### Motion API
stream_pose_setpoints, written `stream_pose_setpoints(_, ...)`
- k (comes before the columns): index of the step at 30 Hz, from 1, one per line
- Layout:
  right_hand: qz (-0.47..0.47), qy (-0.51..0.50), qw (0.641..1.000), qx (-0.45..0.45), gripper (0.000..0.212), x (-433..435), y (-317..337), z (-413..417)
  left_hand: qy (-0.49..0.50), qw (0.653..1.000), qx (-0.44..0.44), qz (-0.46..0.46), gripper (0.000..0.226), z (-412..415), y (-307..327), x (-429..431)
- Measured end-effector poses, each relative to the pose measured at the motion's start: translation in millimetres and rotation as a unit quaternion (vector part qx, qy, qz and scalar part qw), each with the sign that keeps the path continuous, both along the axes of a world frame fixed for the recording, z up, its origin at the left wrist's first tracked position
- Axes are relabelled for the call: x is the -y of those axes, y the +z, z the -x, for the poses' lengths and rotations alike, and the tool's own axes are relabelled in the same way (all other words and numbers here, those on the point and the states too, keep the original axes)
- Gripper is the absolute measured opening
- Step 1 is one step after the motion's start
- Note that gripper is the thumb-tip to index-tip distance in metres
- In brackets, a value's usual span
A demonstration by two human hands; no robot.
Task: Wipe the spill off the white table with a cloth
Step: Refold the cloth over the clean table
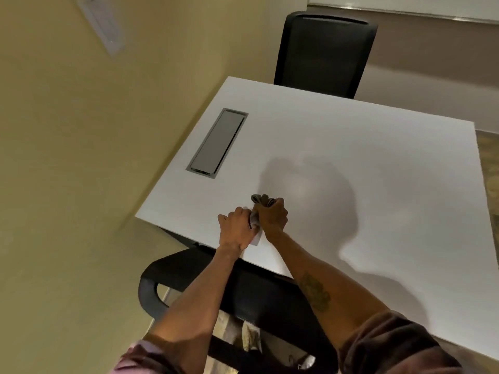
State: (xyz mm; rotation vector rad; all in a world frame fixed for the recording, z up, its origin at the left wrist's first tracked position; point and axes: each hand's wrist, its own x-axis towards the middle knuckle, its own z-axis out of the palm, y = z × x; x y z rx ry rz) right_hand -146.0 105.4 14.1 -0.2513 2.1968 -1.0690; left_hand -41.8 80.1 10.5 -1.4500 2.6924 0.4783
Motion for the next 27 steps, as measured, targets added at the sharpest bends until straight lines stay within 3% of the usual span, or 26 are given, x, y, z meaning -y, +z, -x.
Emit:
stream_pose_setpoints(4, -0.008, 0.029, 1.0, -0.003, 0.041, 39.9, -7.2, -24.2, 0.015, 1.0, 0.023, -0.013, 0.028, -21.3, -6.3, 45.3)
stream_pose_setpoints(8, -0.013, 0.065, 0.998, 0.004, 0.048, 69.5, -11.8, -32.0, 0.083, 0.991, -0.039, -0.101, 0.014, -40.0, -15.9, 85.6)
stream_pose_setpoints(13, -0.034, 0.097, 0.995, 0.015, 0.049, 85.4, -23.1, -22.6, 0.161, 0.938, -0.126, -0.28, 0.026, -62.6, -29.4, 126.7)
stream_pose_setpoints(17, -0.064, 0.112, 0.991, 0.021, 0.046, 81.8, -33.6, -14.3, 0.2, 0.911, -0.106, -0.344, 0.025, -84.1, -41.5, 147.2)
stream_pose_setpoints(21, -0.102, 0.136, 0.985, 0.02, 0.043, 69.9, -42.7, -10.4, 0.238, 0.904, -0.055, -0.351, 0.039, -101.3, -50.7, 155.5)
stream_pose_setpoints(27, -0.129, 0.18, 0.975, 0.007, 0.039, 57.4, -41.1, -14.6, 0.239, 0.936, 0.031, -0.256, 0.049, -93.9, -44.1, 150.5)
